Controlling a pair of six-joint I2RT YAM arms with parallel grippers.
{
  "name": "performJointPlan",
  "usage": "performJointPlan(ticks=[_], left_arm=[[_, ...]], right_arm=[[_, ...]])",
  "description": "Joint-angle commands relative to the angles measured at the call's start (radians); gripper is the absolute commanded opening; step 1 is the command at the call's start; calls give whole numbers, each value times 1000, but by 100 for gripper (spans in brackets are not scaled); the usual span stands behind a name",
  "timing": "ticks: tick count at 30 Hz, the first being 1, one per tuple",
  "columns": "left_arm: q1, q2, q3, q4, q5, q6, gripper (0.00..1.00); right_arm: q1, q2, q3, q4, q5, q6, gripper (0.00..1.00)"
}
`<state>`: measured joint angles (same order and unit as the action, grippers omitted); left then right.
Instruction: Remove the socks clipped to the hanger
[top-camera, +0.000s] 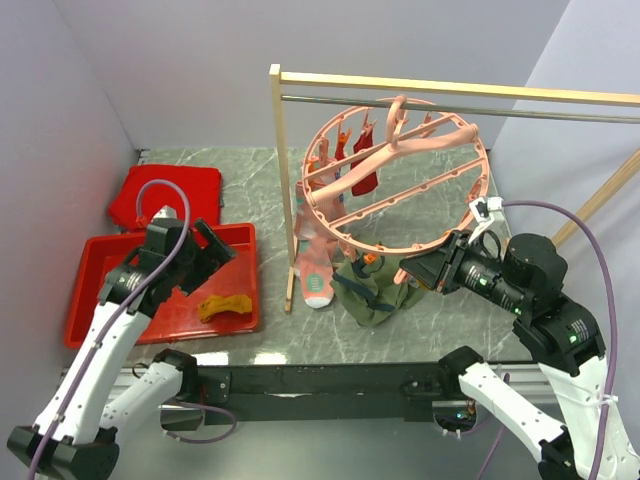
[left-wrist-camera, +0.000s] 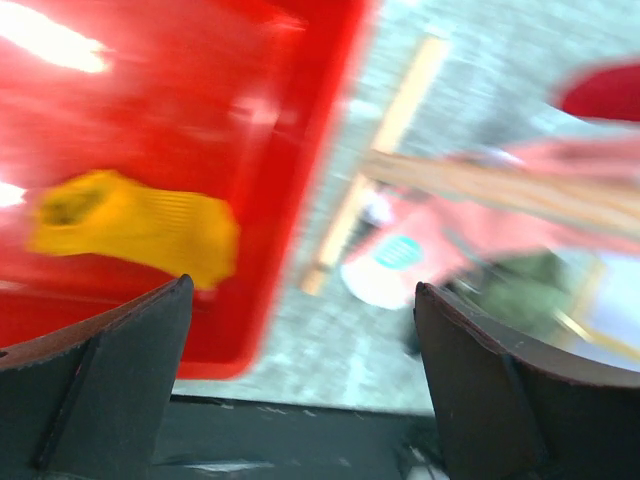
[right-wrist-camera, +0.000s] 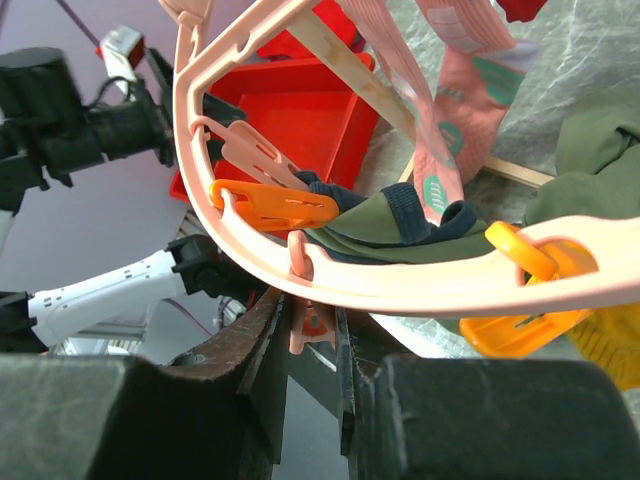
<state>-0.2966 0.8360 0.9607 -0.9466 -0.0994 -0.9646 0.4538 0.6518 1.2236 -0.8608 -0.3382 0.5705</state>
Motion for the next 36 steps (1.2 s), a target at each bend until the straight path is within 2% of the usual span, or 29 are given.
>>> performJointPlan(ticks=[1, 6, 9, 12, 16, 19, 25, 28, 31, 34, 36], left_arm=[[2, -47, 7, 175, 249, 17, 97], [-18, -103, 9, 265, 328, 23, 99], [-53, -104, 15, 302, 365, 23, 97], [-137, -101, 7, 360, 362, 7, 95], [-310, -81, 22, 457, 308, 13, 93], [-488, -35, 59, 480, 254, 49, 91], [-686, 29, 82, 506, 130, 64, 89], [-751, 29, 66, 572, 107, 64, 92], [-779, 66, 72, 646, 144, 89, 96], [-812, 135, 125, 648, 167, 127, 99], [-829, 173, 160, 616, 123, 147, 99]], right_arm=[[3, 26, 30, 2, -13, -27, 0], [3, 39, 22, 12, -30, -21, 0], [3, 43, 14, 23, -35, -15, 0], [3, 51, 13, 29, -36, -17, 0], [5, 54, 16, 31, -36, -14, 0], [2, 54, 17, 26, -32, -15, 0], [3, 51, 22, 16, -18, -8, 3], [3, 40, 16, 13, -7, -1, 5], [3, 32, 17, 2, 4, 2, 8], [3, 20, 13, -3, 8, 9, 10], [3, 16, 7, -6, 5, 14, 10]])
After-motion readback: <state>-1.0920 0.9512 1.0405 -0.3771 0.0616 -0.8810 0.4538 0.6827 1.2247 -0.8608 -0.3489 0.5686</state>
